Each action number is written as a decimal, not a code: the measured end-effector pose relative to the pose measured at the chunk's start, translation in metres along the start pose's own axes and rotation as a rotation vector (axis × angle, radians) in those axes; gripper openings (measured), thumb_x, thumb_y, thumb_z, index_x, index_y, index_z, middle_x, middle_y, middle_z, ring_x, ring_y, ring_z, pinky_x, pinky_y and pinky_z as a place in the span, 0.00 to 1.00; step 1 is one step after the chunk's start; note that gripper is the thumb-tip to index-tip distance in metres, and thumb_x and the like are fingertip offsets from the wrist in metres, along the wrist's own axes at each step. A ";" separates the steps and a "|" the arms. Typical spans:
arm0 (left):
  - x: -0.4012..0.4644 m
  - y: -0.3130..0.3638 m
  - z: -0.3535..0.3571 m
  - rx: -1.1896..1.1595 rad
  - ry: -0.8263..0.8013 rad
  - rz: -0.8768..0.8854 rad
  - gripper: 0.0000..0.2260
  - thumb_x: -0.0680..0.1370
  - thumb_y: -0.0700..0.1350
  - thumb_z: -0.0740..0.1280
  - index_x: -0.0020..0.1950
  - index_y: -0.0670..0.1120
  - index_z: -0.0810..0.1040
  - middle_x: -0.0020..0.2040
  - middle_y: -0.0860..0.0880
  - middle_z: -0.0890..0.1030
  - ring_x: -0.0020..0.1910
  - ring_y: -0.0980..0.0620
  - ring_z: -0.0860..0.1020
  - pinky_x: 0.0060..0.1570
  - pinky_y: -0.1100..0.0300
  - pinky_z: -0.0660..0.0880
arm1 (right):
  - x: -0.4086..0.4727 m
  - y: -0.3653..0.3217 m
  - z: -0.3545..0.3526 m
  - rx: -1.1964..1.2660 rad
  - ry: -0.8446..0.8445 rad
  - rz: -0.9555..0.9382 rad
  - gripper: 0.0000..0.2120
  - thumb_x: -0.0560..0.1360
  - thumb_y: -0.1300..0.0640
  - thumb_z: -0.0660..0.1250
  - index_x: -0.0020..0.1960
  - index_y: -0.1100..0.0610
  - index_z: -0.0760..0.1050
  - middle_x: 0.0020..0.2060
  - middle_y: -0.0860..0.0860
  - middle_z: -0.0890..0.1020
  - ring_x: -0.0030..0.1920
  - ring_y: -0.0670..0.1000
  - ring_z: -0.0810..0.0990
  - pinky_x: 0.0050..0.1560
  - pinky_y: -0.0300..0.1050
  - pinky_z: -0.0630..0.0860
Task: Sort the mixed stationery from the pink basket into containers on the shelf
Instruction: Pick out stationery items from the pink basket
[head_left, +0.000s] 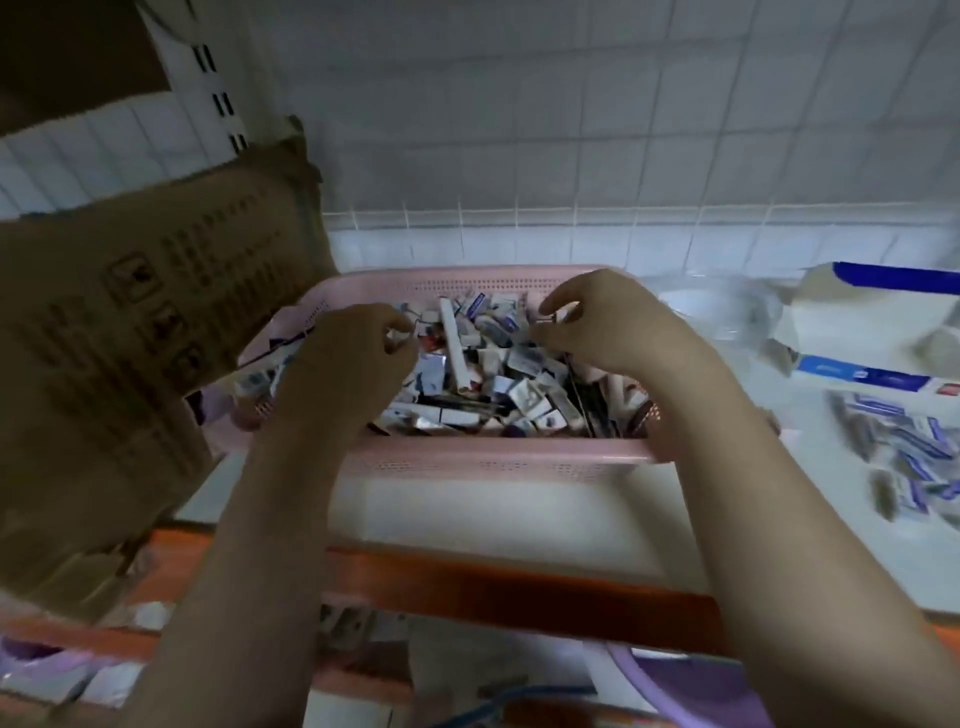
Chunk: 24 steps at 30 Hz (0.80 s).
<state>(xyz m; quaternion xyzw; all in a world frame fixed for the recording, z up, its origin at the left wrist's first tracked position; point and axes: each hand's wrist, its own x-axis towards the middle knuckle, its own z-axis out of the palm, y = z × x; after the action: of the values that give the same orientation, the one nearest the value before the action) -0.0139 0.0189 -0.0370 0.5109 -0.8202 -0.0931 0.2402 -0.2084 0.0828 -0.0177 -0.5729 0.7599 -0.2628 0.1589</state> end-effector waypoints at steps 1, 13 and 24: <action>0.004 -0.008 -0.001 -0.001 0.008 0.005 0.12 0.78 0.45 0.65 0.59 0.44 0.80 0.53 0.43 0.82 0.49 0.47 0.79 0.48 0.60 0.71 | 0.002 -0.007 0.003 -0.052 -0.055 -0.002 0.22 0.74 0.45 0.68 0.64 0.53 0.74 0.54 0.51 0.80 0.41 0.49 0.75 0.44 0.38 0.69; 0.040 -0.056 -0.009 0.344 -0.266 -0.107 0.24 0.80 0.59 0.57 0.60 0.40 0.77 0.58 0.40 0.78 0.51 0.44 0.76 0.43 0.59 0.69 | 0.048 -0.070 0.040 -0.539 -0.531 -0.043 0.38 0.71 0.32 0.59 0.61 0.65 0.73 0.57 0.55 0.76 0.57 0.55 0.74 0.53 0.45 0.67; 0.049 -0.038 0.008 0.189 -0.430 0.074 0.29 0.71 0.61 0.70 0.67 0.49 0.68 0.60 0.44 0.74 0.55 0.44 0.74 0.50 0.55 0.70 | 0.067 -0.050 0.047 -0.508 -0.501 -0.178 0.41 0.68 0.53 0.74 0.73 0.56 0.56 0.63 0.54 0.72 0.56 0.55 0.73 0.54 0.48 0.74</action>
<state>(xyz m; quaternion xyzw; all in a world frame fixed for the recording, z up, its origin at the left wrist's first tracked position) -0.0051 -0.0421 -0.0442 0.4689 -0.8758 -0.1137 0.0144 -0.1637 -0.0015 -0.0228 -0.7046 0.6856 0.0701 0.1691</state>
